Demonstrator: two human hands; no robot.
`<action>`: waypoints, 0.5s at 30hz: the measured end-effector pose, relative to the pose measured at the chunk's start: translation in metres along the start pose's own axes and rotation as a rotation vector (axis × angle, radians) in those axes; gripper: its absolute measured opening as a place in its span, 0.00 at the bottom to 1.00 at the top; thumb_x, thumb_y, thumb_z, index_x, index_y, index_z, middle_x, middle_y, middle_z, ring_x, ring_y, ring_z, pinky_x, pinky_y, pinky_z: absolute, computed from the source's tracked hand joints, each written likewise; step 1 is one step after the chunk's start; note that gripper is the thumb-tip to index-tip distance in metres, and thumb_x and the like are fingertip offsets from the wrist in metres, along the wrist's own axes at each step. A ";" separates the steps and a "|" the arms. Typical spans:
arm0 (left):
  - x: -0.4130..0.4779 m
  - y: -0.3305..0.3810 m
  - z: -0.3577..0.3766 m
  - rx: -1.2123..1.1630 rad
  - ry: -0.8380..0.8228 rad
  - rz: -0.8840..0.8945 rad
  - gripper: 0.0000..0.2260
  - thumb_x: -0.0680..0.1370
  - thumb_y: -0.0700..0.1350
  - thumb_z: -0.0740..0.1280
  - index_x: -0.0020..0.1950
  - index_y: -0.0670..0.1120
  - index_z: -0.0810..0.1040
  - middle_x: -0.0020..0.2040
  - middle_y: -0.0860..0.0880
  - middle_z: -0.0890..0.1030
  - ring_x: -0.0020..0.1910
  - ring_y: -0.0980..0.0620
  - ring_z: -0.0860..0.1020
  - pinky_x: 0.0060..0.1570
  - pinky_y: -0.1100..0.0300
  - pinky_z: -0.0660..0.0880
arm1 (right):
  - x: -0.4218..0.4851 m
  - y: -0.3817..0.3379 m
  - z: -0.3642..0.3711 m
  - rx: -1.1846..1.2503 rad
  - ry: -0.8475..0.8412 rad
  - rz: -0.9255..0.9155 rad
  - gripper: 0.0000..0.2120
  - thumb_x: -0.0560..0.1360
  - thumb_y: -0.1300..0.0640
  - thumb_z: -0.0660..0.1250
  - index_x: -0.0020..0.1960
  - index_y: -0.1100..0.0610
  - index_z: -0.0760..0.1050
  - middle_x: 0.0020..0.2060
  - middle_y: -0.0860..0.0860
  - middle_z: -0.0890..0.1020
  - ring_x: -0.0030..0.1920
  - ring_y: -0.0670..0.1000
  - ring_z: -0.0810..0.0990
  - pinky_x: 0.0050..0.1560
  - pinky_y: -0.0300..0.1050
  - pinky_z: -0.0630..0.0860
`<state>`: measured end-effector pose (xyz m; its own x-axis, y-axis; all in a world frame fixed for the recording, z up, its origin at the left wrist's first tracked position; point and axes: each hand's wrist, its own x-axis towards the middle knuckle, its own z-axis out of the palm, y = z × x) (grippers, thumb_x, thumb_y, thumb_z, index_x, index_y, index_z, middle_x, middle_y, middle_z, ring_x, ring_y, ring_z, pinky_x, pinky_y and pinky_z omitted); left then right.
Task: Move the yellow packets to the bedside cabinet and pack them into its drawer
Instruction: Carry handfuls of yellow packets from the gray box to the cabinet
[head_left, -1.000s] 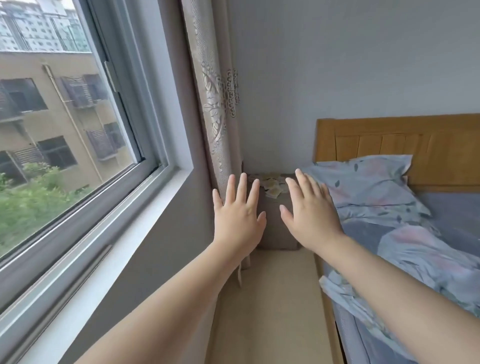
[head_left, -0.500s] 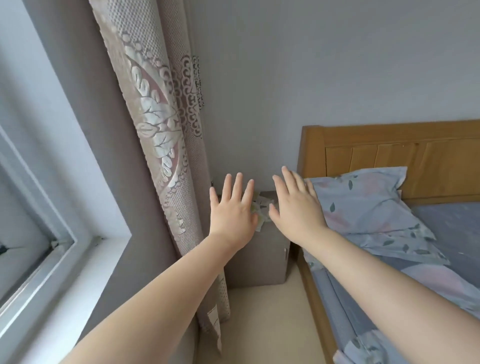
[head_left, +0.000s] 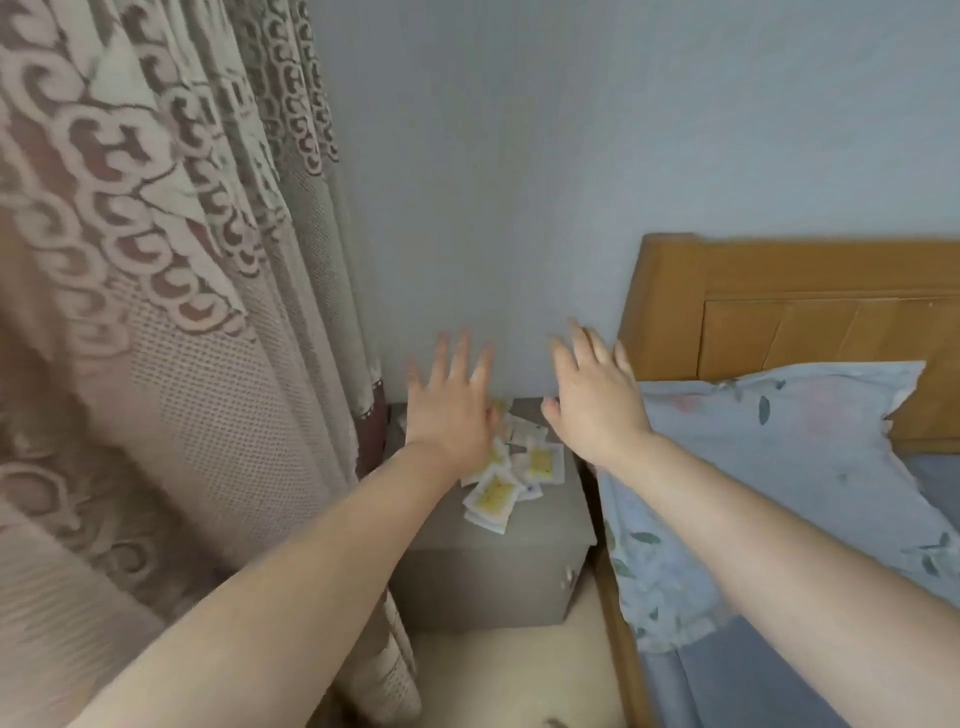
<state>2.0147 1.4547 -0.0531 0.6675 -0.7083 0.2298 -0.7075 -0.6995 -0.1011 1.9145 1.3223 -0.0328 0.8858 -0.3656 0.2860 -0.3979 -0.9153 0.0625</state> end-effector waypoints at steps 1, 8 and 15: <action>0.022 0.002 0.012 0.001 -0.029 -0.010 0.30 0.82 0.56 0.51 0.79 0.49 0.41 0.79 0.44 0.41 0.77 0.42 0.39 0.71 0.36 0.44 | 0.022 0.009 0.014 0.008 -0.032 -0.007 0.31 0.77 0.50 0.59 0.76 0.59 0.54 0.76 0.58 0.53 0.75 0.57 0.53 0.73 0.58 0.53; 0.131 -0.003 0.108 -0.096 -0.173 -0.068 0.31 0.81 0.58 0.53 0.79 0.49 0.43 0.79 0.44 0.43 0.78 0.43 0.42 0.72 0.37 0.51 | 0.128 0.044 0.132 0.053 -0.201 -0.054 0.31 0.75 0.53 0.62 0.74 0.61 0.57 0.75 0.61 0.56 0.74 0.60 0.56 0.70 0.59 0.54; 0.174 -0.022 0.222 -0.250 -0.461 -0.110 0.33 0.81 0.52 0.58 0.79 0.48 0.41 0.79 0.45 0.42 0.78 0.44 0.43 0.73 0.43 0.48 | 0.171 0.044 0.251 0.034 -0.433 -0.003 0.31 0.77 0.49 0.60 0.74 0.60 0.56 0.75 0.60 0.56 0.74 0.59 0.57 0.71 0.54 0.57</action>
<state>2.1982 1.3260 -0.2255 0.7336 -0.6399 -0.2289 -0.6241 -0.7676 0.1460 2.1089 1.1770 -0.2211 0.9084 -0.3930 -0.1423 -0.3931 -0.9190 0.0290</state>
